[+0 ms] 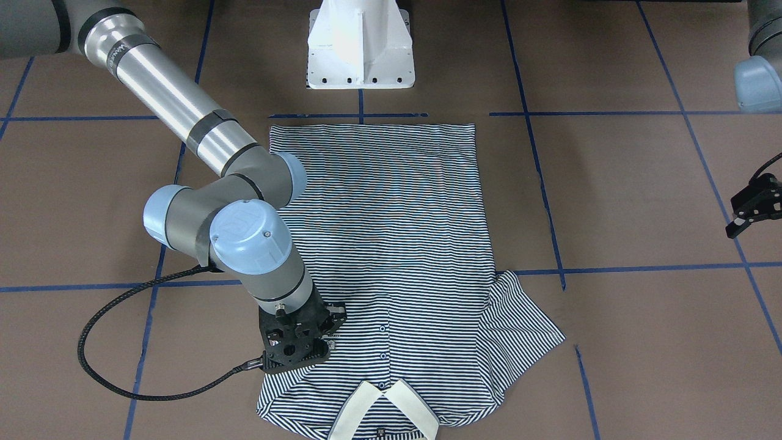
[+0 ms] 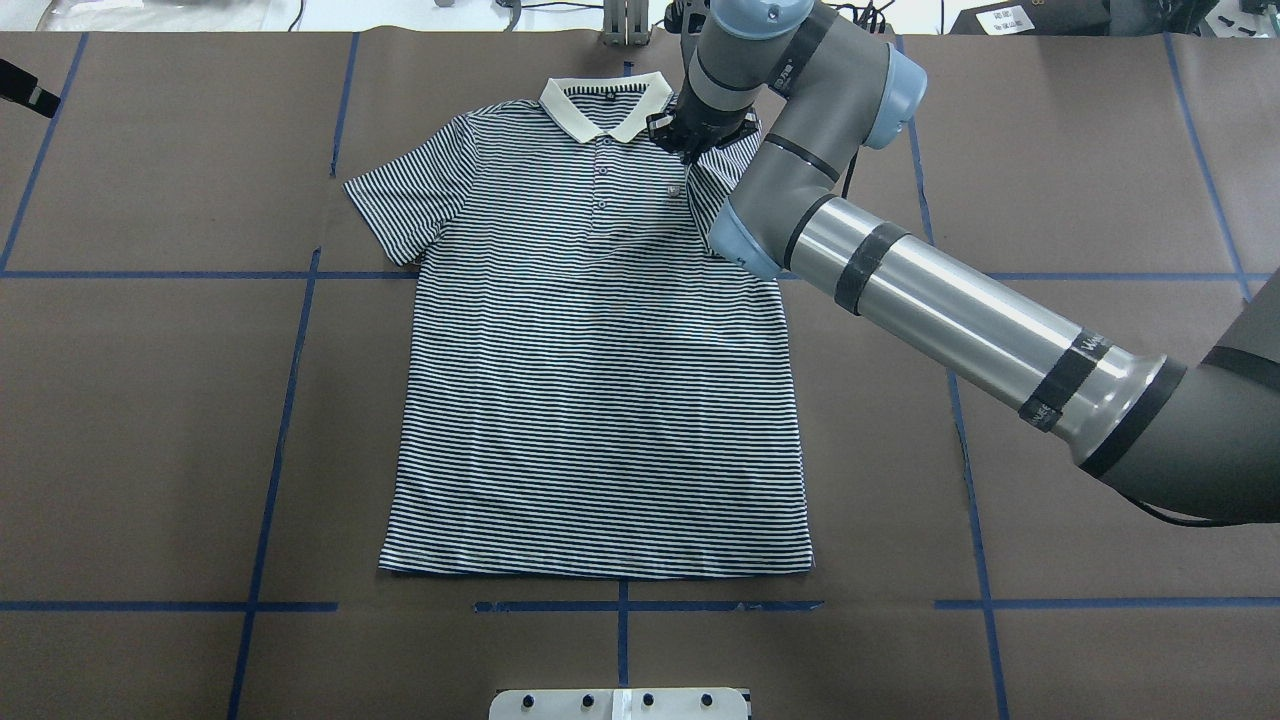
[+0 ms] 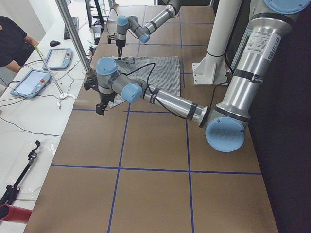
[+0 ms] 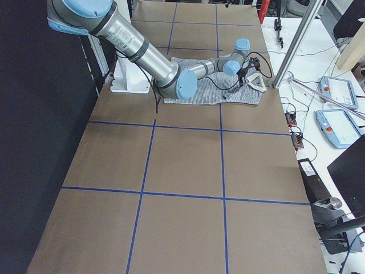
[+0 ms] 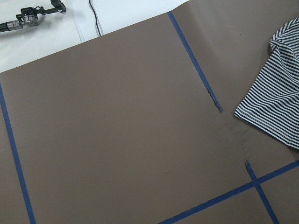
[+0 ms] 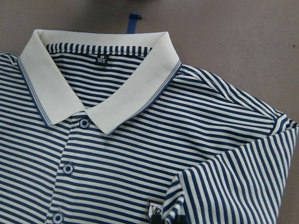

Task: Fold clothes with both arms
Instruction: 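Fold the sleeve inward toward the collar with the right gripper, then release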

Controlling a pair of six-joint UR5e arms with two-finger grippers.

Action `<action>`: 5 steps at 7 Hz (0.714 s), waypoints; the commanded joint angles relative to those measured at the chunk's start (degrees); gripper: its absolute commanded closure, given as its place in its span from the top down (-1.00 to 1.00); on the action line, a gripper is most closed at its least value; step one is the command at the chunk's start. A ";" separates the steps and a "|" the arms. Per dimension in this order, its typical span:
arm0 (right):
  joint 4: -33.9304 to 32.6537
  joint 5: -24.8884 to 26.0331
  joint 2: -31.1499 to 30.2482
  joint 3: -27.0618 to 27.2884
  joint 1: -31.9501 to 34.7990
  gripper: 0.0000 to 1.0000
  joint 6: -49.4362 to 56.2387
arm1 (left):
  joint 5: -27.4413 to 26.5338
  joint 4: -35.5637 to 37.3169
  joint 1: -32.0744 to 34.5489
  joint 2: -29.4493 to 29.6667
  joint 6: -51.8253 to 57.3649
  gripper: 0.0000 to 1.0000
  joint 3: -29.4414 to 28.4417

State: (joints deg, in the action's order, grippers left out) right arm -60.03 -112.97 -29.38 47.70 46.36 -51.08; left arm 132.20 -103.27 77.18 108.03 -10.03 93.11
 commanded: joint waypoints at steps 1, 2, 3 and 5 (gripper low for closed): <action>0.26 0.65 0.73 -1.11 -0.22 1.00 -0.24 | -0.10 -0.35 -0.10 0.25 -0.16 1.00 -0.03; 0.18 -0.31 0.73 -0.42 0.13 1.00 -1.81 | -0.18 -0.44 -0.18 1.30 -0.95 1.00 -0.47; -3.56 -4.06 -0.92 4.81 0.48 1.00 -4.52 | -0.18 -0.44 -2.19 3.74 -7.83 1.00 -0.91; -31.57 -6.20 -6.54 25.41 1.27 1.00 -4.02 | -3.49 -6.89 -9.20 5.08 -28.81 1.00 -0.91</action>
State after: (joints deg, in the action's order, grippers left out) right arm -74.37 -117.79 -32.72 60.57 47.06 -54.95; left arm 131.14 -105.61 72.22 112.31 -26.92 92.26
